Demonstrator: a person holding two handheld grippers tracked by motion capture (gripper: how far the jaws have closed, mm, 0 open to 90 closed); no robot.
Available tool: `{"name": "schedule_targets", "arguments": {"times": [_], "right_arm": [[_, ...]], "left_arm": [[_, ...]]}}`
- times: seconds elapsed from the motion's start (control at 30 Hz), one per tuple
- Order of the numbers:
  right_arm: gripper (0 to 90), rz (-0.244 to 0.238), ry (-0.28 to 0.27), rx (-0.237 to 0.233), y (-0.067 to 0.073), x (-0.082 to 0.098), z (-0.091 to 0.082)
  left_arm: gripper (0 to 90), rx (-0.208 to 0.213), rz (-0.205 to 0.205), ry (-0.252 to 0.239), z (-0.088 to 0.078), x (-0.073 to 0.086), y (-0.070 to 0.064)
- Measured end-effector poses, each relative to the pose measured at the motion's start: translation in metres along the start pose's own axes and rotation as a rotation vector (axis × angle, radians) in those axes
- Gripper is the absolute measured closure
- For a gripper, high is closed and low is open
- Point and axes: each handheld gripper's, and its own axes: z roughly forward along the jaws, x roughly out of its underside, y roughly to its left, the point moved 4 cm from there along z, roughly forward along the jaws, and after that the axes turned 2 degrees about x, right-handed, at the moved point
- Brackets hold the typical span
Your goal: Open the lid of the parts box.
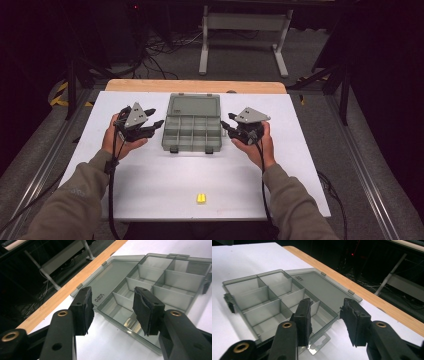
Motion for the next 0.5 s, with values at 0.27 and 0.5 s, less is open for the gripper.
{"name": "schedule_targets", "arguments": {"times": [0.27,0.5], "right_arm": [[56.5,-0.030,-0.020,-0.042,0.011,0.006,-0.021],[52.0,-0.045,-0.021,-0.079,0.022,0.013,-0.034]], "left_arm": [[45.2,0.023,0.025,-0.018,-0.011,0.007,-0.015],[38.1,0.045,0.018,-0.021,-0.017,0.016,-0.024]]}}
